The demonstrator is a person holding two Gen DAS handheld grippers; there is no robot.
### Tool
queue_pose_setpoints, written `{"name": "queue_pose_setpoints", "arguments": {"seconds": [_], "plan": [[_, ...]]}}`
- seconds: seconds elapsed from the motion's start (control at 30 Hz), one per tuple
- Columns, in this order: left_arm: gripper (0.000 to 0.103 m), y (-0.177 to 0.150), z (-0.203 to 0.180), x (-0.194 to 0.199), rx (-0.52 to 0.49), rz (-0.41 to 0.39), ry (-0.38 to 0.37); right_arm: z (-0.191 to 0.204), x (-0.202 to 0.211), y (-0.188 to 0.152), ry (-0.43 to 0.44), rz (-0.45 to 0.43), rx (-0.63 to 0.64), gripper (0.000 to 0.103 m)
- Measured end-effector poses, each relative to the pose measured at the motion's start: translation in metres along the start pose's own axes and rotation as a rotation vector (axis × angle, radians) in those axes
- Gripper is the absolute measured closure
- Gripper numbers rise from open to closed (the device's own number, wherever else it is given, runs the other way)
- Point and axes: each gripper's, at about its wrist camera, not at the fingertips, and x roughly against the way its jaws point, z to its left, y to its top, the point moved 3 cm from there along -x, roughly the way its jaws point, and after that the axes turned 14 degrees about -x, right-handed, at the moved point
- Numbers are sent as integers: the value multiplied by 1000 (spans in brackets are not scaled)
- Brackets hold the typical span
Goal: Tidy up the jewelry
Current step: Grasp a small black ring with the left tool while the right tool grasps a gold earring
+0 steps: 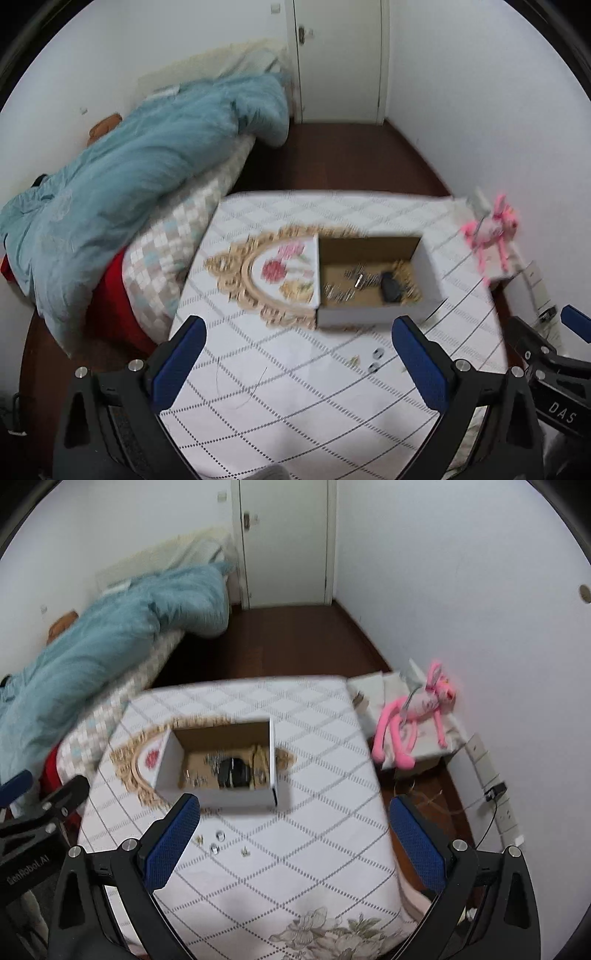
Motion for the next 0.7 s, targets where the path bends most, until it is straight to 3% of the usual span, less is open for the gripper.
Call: {"name": "queue_pose_setpoints", "arguments": {"seconds": [0.13,0.2,0.33,0.43,0.47,0.6,0.67,0.7], "plan": [[0,-30,2,-44,-4,117,1,4,-51,-29,24,106,14,0],[0,-46,1,-64,-12,165,5,7,-76,-45,43,154,20,6],[0,-70,0,-93,-30,235,17,14,-115,-71,63,225,30,26],[0,-85,1,-109,-33,272,19,20,-139,-86,76,255,35,33],[0,-88,2,-113,-35,281,22,21,-146,-91,85,265,31,42],[0,-97,3,-125,-39,306,22,24,-166,-101,84,283,21,62],[0,-99,5,-129,-37,312,21,26,-166,-103,95,255,29,75],[0,-100,5,-131,-33,314,18,28,-166,-103,92,240,36,77]]}}
